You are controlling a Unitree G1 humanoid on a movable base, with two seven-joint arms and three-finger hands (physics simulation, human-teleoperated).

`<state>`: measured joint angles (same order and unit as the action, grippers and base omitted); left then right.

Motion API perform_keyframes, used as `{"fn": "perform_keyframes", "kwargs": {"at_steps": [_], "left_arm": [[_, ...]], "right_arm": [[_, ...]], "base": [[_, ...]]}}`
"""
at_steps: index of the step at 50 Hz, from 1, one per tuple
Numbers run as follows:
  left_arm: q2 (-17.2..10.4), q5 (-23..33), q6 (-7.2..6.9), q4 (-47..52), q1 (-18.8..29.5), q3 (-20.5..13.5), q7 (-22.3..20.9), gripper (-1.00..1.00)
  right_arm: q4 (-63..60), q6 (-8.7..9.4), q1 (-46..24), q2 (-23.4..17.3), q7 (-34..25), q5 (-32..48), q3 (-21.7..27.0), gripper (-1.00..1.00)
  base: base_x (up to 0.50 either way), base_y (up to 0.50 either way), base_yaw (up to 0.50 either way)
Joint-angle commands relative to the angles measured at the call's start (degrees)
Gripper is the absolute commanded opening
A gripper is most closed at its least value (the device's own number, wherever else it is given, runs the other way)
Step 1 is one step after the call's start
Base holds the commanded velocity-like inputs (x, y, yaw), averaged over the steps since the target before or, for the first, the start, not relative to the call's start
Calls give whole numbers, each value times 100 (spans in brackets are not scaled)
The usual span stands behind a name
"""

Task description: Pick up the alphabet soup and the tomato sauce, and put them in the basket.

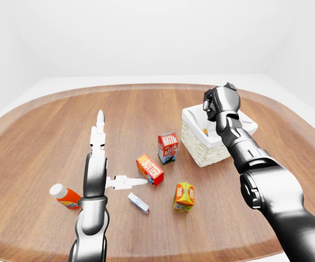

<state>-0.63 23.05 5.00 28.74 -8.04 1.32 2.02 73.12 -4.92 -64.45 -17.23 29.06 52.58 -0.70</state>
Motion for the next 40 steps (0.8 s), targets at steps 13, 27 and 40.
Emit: {"fn": "perform_keyframes", "kwargs": {"at_steps": [13, 27, 40], "left_arm": [[-4, -4, 0, 4, 2, -10, 12, 100], [-3, -3, 0, 13, 1, -9, -8, 100], [0, 11, 0, -19, -9, 2, 10, 100]], "right_arm": [[172, 308, -16, 49, 94, 538, -113, -100], [246, 308, 168, 106, 94, 589, -70, -100], [276, 283, 279, 74, 94, 515, -25, -100]], "base": [[0, 0, 0], [0, 0, 0], [0, 0, 0]]}}
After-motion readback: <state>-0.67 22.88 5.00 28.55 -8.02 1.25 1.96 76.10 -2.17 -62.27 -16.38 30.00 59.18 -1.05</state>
